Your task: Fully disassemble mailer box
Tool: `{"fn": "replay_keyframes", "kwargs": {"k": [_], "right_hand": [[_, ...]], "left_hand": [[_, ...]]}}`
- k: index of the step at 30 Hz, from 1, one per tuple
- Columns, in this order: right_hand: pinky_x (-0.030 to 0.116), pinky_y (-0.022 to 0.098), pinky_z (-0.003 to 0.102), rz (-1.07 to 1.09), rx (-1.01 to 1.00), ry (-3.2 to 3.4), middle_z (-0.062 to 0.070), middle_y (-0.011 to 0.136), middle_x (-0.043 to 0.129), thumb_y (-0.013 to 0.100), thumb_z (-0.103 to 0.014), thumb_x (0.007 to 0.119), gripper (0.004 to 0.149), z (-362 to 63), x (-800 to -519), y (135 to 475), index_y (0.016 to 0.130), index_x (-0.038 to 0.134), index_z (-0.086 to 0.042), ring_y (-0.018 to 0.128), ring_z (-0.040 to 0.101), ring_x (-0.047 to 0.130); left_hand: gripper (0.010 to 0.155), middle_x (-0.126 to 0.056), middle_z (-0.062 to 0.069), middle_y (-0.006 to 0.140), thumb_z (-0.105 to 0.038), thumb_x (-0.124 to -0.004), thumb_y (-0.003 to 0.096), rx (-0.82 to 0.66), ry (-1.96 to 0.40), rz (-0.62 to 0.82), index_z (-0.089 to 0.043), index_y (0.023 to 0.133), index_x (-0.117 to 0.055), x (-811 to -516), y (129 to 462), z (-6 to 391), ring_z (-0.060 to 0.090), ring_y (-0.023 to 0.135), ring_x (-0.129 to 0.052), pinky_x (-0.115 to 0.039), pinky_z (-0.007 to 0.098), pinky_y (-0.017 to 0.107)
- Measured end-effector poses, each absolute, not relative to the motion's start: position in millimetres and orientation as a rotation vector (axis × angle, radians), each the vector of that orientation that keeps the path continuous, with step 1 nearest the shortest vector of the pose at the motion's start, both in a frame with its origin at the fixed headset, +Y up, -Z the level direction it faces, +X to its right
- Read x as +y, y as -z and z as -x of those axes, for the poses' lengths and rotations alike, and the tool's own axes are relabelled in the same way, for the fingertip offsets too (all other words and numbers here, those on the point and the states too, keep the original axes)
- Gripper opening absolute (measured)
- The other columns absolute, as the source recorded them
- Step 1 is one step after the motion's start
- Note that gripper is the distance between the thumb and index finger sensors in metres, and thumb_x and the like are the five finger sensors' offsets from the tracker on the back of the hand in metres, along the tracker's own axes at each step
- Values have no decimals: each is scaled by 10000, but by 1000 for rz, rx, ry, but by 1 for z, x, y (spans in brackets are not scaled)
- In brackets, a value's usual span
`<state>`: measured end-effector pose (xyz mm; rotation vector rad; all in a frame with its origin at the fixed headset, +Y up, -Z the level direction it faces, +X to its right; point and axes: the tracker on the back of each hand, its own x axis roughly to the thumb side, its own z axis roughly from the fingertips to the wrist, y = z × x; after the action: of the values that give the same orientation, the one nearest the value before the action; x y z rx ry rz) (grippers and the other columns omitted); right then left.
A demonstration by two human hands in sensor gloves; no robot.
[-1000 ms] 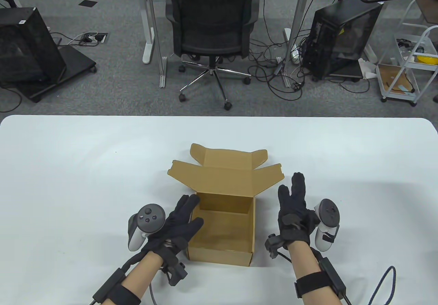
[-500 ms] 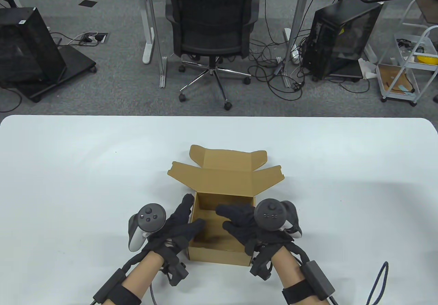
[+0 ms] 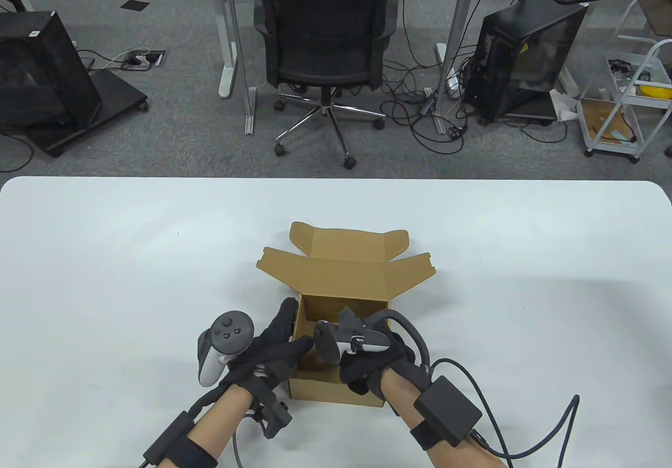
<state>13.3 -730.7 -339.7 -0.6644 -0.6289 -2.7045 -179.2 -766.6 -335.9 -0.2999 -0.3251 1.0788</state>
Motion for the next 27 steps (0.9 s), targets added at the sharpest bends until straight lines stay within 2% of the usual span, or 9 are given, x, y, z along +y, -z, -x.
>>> {"fn": "replay_keyframes", "kwargs": {"k": [3, 8, 12, 17, 23, 27], "right_hand": [[532, 726, 540, 663, -617, 2719, -69, 845, 982, 452, -446, 802, 440, -14, -731, 339, 876, 868, -351, 810, 213, 963], [539, 723, 539, 657, -596, 2732, -71, 829, 993, 449, -447, 805, 437, -14, -732, 339, 867, 879, -344, 792, 213, 976], [548, 718, 535, 651, -573, 2746, -70, 800, 1016, 440, -448, 815, 435, -14, -732, 339, 854, 893, -342, 766, 210, 995], [556, 714, 533, 640, -557, 2757, -63, 754, 1052, 429, -441, 836, 431, -14, -732, 338, 828, 931, -308, 735, 207, 1019], [563, 710, 535, 644, -548, 2758, -62, 738, 1066, 419, -440, 849, 430, -14, -732, 338, 813, 947, -299, 728, 204, 1029], [565, 710, 532, 646, -541, 2760, -64, 737, 1066, 416, -441, 849, 430, -14, -732, 338, 810, 947, -299, 725, 202, 1031]], "left_hand": [[831, -300, 285, 1149, -455, -733, 573, -318, -1138, 319, -209, 1104, -143, -768, 336, 178, 523, 993, -475, -580, 591, 672], [808, -315, 308, 1139, -401, -739, 571, -305, -1138, 318, -237, 1102, -152, -765, 336, 178, 543, 976, -501, -611, 572, 652], [762, -374, 353, 1115, -352, -736, 568, -307, -1115, 280, -323, 1103, -194, -761, 335, 178, 572, 935, -569, -657, 561, 615], [723, -401, 376, 1099, -311, -733, 564, -310, -1121, 269, -312, 1112, -261, -758, 336, 178, 585, 913, -588, -677, 563, 591], [672, -367, 373, 1110, -347, -705, 578, -338, -1215, 336, -303, 1127, -319, -764, 342, 187, 592, 931, -552, -649, 577, 610], [692, -334, 340, 1137, -406, -702, 586, -360, -1230, 392, -325, 1131, -283, -766, 345, 194, 572, 960, -531, -645, 570, 628]]}}
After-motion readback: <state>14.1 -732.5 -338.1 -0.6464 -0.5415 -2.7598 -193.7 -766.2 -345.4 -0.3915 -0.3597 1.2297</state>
